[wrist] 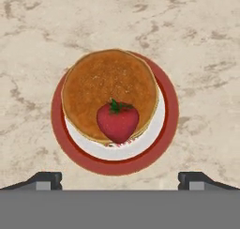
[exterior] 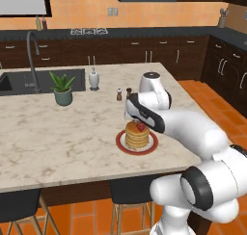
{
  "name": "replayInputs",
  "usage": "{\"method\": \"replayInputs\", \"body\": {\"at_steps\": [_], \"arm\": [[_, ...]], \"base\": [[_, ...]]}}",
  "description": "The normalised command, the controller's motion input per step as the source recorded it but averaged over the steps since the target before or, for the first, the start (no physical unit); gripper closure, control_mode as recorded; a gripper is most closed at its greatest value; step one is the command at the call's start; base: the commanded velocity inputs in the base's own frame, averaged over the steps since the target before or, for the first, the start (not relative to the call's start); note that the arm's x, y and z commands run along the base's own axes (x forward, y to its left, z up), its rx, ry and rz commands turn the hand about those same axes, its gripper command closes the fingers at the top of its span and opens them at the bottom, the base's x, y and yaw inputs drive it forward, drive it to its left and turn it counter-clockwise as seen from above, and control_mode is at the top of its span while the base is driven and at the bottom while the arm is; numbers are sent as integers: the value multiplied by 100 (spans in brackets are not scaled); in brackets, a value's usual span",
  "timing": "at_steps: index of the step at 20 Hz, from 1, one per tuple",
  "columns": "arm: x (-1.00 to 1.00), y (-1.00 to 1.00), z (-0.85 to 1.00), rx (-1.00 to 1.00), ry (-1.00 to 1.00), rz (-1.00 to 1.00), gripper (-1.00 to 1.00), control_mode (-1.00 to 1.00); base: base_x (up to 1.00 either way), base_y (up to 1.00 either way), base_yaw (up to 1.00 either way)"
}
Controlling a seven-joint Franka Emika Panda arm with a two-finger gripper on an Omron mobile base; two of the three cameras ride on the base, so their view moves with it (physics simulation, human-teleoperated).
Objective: Take the strawberry from the fridge and place it on top of the pancake, located on the dining counter.
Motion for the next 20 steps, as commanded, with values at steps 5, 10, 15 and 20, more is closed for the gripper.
{"method": "replayInputs", "body": {"at_steps": [5, 10, 15, 20], "arm": [[-57, -1, 14, 0, 0, -2, -100, -100], [-15, -3, 0, 0, -1, 0, -100, -100], [-47, -57, 36, 3, -18, -5, -100, -100], [-51, -57, 99, 0, -26, -10, -100, -100]], "base": [[0, 0, 0], [0, 0, 0], [0, 0, 0], [0, 0, 0]]}}
